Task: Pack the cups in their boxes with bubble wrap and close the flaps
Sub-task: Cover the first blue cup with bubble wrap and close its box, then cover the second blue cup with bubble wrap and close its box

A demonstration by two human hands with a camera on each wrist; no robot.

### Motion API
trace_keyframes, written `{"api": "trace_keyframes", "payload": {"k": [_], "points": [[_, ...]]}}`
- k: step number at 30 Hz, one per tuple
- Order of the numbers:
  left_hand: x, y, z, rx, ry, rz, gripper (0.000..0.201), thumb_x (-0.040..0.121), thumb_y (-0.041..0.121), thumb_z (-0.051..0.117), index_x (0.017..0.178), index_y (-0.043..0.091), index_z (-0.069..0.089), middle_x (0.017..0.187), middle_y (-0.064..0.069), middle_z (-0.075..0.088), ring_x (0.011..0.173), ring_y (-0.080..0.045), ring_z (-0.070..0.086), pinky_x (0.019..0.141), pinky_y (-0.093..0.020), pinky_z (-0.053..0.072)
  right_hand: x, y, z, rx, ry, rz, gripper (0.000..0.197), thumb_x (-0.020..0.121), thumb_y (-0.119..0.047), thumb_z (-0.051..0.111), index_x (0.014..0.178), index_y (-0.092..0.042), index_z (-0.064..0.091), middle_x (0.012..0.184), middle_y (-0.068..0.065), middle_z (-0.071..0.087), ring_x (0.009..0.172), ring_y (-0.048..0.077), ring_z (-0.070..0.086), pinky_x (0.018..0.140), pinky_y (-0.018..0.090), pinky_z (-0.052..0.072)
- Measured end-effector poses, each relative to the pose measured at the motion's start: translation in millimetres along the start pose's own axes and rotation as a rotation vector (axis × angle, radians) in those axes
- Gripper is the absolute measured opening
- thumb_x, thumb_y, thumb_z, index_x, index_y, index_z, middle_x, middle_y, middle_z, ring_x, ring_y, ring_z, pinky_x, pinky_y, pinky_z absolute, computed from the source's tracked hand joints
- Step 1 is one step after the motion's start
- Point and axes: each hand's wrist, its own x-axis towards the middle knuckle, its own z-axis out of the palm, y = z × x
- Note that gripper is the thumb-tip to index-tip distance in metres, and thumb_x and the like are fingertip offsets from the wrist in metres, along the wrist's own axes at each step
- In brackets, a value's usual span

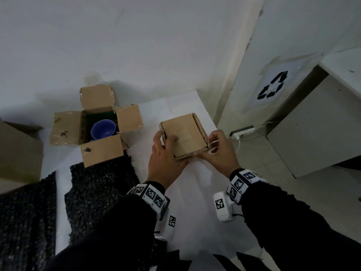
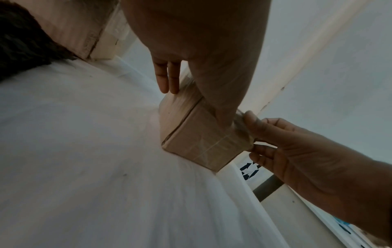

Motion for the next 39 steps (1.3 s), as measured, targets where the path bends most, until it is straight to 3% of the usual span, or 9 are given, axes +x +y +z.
{"api": "trace_keyframes", "payload": {"k": [7,11,14,19,22,25,28,34,39], "points": [[11.1,-9.2,-2.8,-0.026,-0.039,-0.001,0.077,0.064,0.049,0.081,0.126,0.029,0.04,0.148,0.0,0.013,0.115,-0.032,0.05,0.079,-0.041,0.058,10.5,7.1,-10.7,-0.044,-0.075,-0.027,0.047,0.065,-0.015,0.088,0.091,-0.021,0.049,0.085,-0.006,0.062,0.07,0.013,0.063,0.062,0.038,0.056],[10.4,-14.8,-3.4,-0.063,-0.037,0.026,0.078,0.062,0.038,0.082,0.128,0.027,0.043,0.147,-0.006,0.015,0.096,-0.024,0.057,0.076,-0.036,0.057,4.6,5.0,-2.6,-0.111,-0.082,-0.067,0.057,0.062,-0.031,0.088,0.096,-0.029,0.042,0.092,-0.009,0.056,0.075,0.013,0.06,0.06,0.03,0.051],[6.0,-13.7,-1.4,-0.022,-0.03,-0.052,0.081,0.064,0.039,0.084,0.131,0.027,0.04,0.133,-0.006,0.026,0.082,-0.025,0.061,0.067,-0.036,0.058,2.6,4.1,5.9,-0.176,-0.034,-0.039,0.064,0.058,-0.044,0.086,0.096,-0.029,0.037,0.09,-0.008,0.052,0.068,0.011,0.053,0.057,0.027,0.044],[15.3,-8.9,-5.6,-0.145,0.009,-0.185,0.086,0.071,0.018,0.079,0.141,0.023,0.03,0.126,-0.005,0.04,0.092,-0.028,0.061,0.072,-0.032,0.049,18.8,3.1,20.2,-0.144,0.021,0.034,0.062,0.061,-0.04,0.087,0.095,-0.02,0.039,0.09,0.0,0.052,0.077,0.017,0.051,0.061,0.029,0.042],[24.8,-11.8,-7.9,-0.216,0.01,-0.194,0.088,0.077,0.01,0.074,0.147,0.025,0.022,0.134,-0.006,0.045,0.08,-0.012,0.067,0.075,-0.03,0.052,34.9,5.5,25.0,-0.097,0.066,0.07,0.059,0.062,-0.033,0.088,0.096,-0.02,0.041,0.092,0.002,0.055,0.081,0.024,0.057,0.069,0.039,0.051],[27.8,-15.5,-9.3,-0.261,0.004,-0.184,0.087,0.08,0.011,0.073,0.148,0.028,0.021,0.134,-0.005,0.049,0.075,-0.002,0.065,0.076,-0.027,0.056,47.4,7.5,24.4,-0.048,0.049,0.094,0.055,0.066,-0.024,0.087,0.098,-0.023,0.042,0.096,0.002,0.059,0.083,0.027,0.064,0.069,0.036,0.054],[26.8,-19.4,-9.6,-0.314,0.033,-0.184,0.087,0.079,0.01,0.074,0.146,0.029,0.023,0.13,-0.004,0.053,0.08,-0.004,0.065,0.077,-0.029,0.058,50.8,10.2,25.1,-0.013,0.06,0.114,0.049,0.072,-0.017,0.083,0.101,-0.024,0.044,0.101,0.003,0.061,0.082,0.026,0.066,0.072,0.036,0.056],[23.0,-20.5,-13.5,-0.37,-0.016,-0.176,0.083,0.081,0.016,0.075,0.146,0.026,0.025,0.127,0.003,0.054,0.09,-0.01,0.064,0.081,-0.031,0.056,40.6,5.8,23.7,0.035,0.013,0.151,0.047,0.085,-0.01,0.069,0.124,-0.014,0.045,0.123,0.005,0.057,0.076,0.009,0.064,0.079,0.03,0.051],[0.9,-30.4,-45.5,-0.285,-0.061,-0.127,0.043,0.085,0.024,0.071,0.125,0.025,0.056,0.109,0.009,0.063,0.093,-0.008,0.063,0.085,-0.034,0.054,12.1,-2.2,27.5,-0.063,0.196,-0.036,0.055,0.08,-0.01,0.073,0.128,-0.012,0.045,0.123,-0.004,0.038,0.101,0.016,0.053,0.083,0.03,0.048]]}}
